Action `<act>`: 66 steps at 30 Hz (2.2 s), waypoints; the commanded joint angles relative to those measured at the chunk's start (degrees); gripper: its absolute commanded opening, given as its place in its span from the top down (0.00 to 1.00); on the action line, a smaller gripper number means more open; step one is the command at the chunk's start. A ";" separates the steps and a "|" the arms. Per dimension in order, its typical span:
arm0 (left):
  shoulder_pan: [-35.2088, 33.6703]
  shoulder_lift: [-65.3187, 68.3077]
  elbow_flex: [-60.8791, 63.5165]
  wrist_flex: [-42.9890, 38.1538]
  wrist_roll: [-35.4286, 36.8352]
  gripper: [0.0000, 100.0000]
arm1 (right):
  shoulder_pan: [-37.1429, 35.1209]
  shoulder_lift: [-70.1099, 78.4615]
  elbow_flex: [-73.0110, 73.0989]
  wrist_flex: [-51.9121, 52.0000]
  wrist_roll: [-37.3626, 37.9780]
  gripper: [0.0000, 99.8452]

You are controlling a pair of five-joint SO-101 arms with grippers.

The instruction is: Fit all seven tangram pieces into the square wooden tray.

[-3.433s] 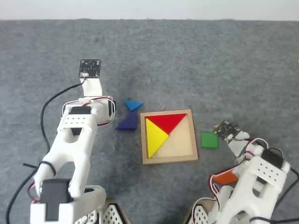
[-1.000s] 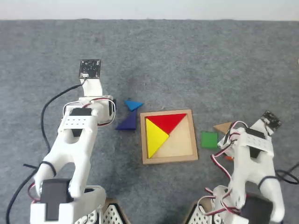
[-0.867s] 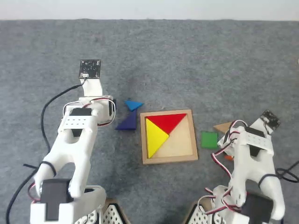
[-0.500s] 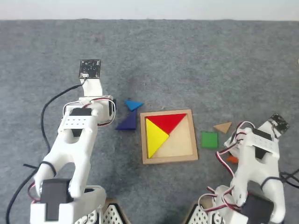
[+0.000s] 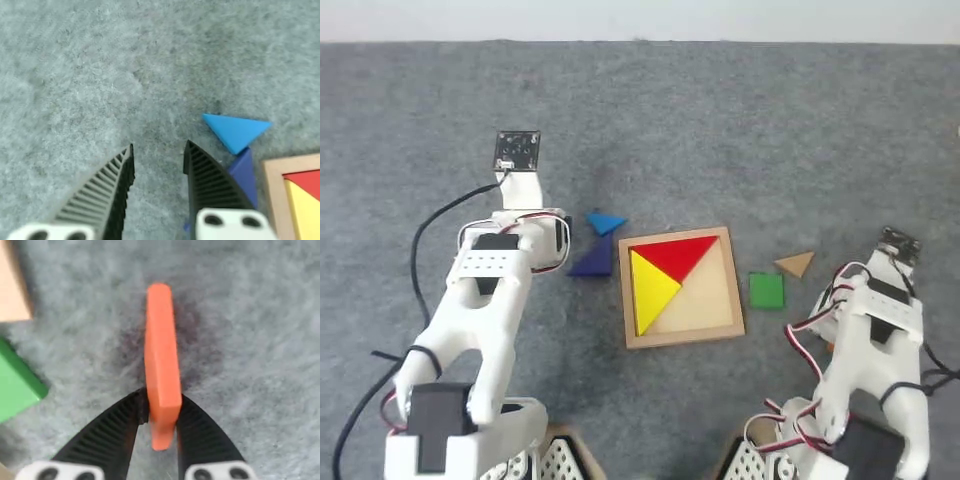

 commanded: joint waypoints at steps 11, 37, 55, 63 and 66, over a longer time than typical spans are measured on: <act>0.44 -2.46 -0.31 -1.41 -1.23 0.84 | 10.33 0.31 -4.31 4.79 13.36 0.97; 0.53 -2.46 -0.31 -1.49 -1.23 0.84 | 12.35 0.31 -17.05 9.98 52.04 0.81; 0.35 -2.46 -0.40 -1.49 -1.23 0.84 | 12.26 0.92 -12.22 4.79 64.97 0.72; 0.35 -2.46 -0.40 -1.49 -2.99 0.84 | 13.14 1.10 -11.69 5.14 64.97 0.66; 0.26 -2.46 -0.40 -1.49 -2.99 0.84 | 13.32 1.10 -8.35 4.44 65.32 0.69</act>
